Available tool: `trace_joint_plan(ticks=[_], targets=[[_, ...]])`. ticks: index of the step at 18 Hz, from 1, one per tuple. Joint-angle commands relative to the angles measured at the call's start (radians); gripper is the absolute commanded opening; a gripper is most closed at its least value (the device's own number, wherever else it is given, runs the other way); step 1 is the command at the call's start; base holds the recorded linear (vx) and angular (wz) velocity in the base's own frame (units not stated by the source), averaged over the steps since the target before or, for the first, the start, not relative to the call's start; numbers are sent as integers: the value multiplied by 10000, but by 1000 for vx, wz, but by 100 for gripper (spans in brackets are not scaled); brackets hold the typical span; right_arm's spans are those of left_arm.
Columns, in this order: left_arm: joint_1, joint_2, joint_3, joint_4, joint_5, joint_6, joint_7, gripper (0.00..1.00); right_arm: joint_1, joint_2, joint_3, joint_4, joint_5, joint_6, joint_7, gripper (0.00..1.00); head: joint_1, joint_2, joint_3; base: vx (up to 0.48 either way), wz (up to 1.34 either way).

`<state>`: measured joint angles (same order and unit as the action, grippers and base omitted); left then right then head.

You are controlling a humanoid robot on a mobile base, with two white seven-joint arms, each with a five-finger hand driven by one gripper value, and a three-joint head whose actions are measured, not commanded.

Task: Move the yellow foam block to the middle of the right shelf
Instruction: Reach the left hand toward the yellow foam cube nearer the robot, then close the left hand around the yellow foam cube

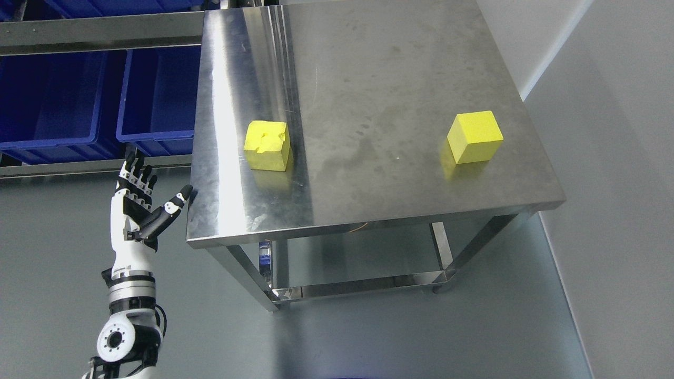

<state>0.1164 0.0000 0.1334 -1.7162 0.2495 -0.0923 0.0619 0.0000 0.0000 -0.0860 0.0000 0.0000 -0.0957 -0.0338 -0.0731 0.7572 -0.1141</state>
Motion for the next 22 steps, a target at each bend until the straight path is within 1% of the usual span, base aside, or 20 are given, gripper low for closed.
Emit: trace_joint_plan(ticks=[1,4,7,8,10,12,13,14,15,18,20,21,22], targets=[[94,175,-214,-34,5,-44,-6,100,137,-175,0,-175,15,6,1,100,0,0,0,10,0],[79,175,-215,-34,5,-90,-67,100,122,-175,0,-175,15,6,1,100,0,0,0,0,0],[-120,175,-245,-34,5,-1175,-113,100,122,-175,0,-175,15,6,1,100,0,0,0,0,0],[-318,175,-276,-34,-10,-1361,-189,100,122,-175,0,-175,15,6,1,100,0,0,0,0,0],[-870,175,-245,-34,-56,-1440,-755,100,138,-175,0,-175,15,6,1,100,0,0,0,0,0],[-1682,459,-276,27,-681,-1226,-1567,100,122,-175,0,-175,15,6,1,100,0,0,0,0,0],[-2050,627,-321,88,-1308,-906,-2117,100,122,-175,0,-175,15,6,1,100,0,0,0,0,0],[-2448,796,-504,180,-2073,-311,-2988,100,122,-175,0,-175,15,6,1,100,0,0,0,0,0],[-2741,934,-764,256,-2537,90,-3529,100,122,-175,-15,-175,15,6,1,100,0,0,0,0,0],[-3217,1165,-1118,318,-2999,385,-4328,100,122,-175,0,-175,15,6,1,100,0,0,0,0,0],[-3540,1258,-1272,578,-3536,752,-5568,100,122,-175,0,-175,15,6,1,100,0,0,0,0,0],[-3785,1288,-1379,701,-3751,906,-6045,100,122,-175,0,-175,15,6,1,100,0,0,0,0,0],[-3954,1334,-1456,793,-3951,938,-6262,100,122,-175,0,-175,15,6,1,100,0,0,0,0,0]])
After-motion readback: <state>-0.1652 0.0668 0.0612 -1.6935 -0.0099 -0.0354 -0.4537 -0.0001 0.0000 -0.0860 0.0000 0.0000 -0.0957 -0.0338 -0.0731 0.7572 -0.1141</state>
